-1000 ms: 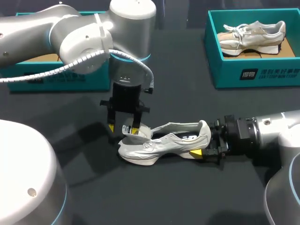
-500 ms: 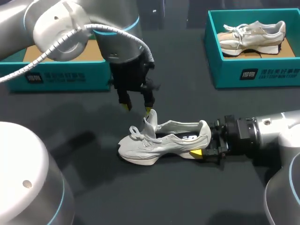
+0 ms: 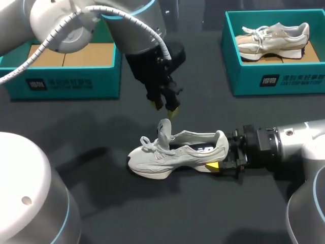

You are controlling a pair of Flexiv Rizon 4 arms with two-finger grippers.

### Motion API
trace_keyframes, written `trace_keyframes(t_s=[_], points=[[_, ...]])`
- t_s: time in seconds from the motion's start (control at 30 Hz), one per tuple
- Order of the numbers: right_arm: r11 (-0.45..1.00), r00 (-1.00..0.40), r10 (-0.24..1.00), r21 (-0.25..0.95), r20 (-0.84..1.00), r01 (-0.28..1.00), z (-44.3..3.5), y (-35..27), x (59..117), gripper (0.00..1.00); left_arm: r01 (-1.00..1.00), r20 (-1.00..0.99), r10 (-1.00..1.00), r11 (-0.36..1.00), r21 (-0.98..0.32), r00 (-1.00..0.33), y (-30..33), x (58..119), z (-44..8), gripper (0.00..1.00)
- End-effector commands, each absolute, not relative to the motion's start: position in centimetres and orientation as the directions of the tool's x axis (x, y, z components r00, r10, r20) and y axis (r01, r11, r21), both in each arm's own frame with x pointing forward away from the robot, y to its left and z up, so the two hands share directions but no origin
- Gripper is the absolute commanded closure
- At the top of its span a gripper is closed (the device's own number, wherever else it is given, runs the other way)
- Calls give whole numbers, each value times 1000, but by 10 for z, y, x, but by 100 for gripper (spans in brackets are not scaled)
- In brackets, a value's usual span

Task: Take the shoe out of the shoebox, open the shoe tongue, remove and reinsert the insole, then place the shoe into the shoebox

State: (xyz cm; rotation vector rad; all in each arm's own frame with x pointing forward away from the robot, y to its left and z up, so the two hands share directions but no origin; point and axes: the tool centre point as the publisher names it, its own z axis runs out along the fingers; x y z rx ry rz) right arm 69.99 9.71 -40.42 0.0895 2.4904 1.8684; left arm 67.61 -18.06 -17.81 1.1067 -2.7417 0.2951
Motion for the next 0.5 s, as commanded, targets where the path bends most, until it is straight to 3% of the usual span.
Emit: trace_keyframes(t_s=[0.03, 0.1, 0.5], points=[[283, -998, 63, 959, 13, 30, -402, 97, 699, 100, -406, 155, -391, 910, -86, -907, -197, 681, -165, 100], [283, -998, 63, 959, 13, 30, -402, 97, 699, 100, -335, 121, -325, 939, -78, -938, -206, 684, -164, 100], [283, -998, 63, 959, 13, 30, -402, 97, 699, 100, -402, 180, -388, 914, -47, -904, -214, 692, -162, 100]])
